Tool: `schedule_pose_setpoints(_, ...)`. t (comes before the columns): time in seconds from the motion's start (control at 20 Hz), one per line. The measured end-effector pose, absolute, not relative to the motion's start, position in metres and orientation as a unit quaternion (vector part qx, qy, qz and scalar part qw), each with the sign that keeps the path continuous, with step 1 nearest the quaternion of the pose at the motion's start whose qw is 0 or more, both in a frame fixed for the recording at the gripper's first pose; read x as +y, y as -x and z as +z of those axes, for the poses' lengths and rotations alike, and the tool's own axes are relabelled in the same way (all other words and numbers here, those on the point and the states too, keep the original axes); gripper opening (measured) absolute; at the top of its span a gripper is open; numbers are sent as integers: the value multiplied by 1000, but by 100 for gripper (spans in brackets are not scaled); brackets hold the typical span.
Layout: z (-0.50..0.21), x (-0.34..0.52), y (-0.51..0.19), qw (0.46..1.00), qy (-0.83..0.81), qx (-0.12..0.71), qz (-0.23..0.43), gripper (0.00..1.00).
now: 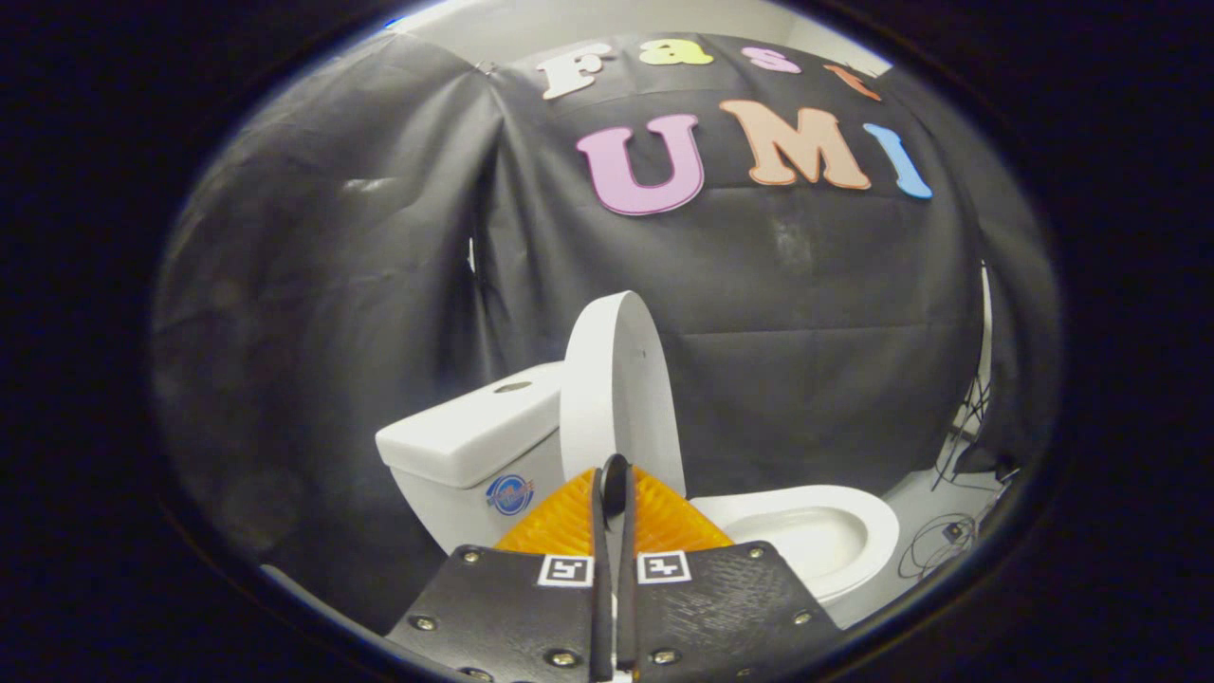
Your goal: Open the toilet lid.
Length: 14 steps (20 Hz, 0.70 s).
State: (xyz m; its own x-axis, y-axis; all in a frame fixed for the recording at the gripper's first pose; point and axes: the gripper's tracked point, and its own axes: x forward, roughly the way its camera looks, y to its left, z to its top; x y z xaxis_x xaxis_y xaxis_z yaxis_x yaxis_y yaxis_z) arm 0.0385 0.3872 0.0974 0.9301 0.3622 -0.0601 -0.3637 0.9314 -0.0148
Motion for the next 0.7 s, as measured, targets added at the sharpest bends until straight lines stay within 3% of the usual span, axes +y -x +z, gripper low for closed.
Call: schedule_pose_setpoints(0.7,95,418,-35,980,24,17,197,4)
